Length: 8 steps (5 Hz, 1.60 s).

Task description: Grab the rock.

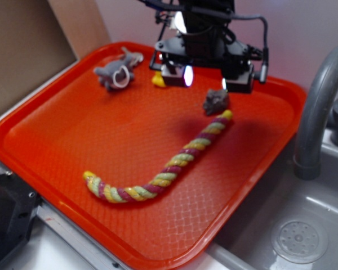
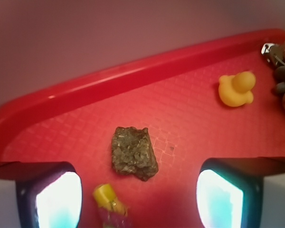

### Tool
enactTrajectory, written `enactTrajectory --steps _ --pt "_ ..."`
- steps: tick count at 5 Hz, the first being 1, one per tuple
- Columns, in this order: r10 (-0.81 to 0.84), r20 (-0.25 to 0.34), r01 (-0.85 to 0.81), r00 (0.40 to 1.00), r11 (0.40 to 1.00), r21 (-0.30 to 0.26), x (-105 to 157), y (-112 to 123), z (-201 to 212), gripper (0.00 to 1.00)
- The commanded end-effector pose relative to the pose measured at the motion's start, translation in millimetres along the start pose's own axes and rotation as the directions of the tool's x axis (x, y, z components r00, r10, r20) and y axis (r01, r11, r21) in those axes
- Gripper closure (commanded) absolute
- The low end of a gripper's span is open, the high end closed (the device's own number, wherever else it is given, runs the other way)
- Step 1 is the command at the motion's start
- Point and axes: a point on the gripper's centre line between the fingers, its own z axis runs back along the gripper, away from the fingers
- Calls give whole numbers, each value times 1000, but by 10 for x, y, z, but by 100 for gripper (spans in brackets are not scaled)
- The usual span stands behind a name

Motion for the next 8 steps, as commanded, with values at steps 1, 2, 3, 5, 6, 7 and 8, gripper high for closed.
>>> enactTrajectory --steps 1,2,3,5,6,7,8 --pt "29 17 -29 999 1000 -5 195 -22 -163 0" --pt "-17 -31 14 999 996 -86 185 -87 -350 0" --pt "-67 -23 64 997 990 -127 188 -150 -450 0" --pt "-157 12 158 987 981 -111 90 -194 -332 100" --pt "-186 -7 184 983 977 -106 168 -49 -65 100" --pt "-285 -140 268 948 955 -127 304 124 288 100" --pt "-358 -151 339 921 930 -141 407 327 583 100"
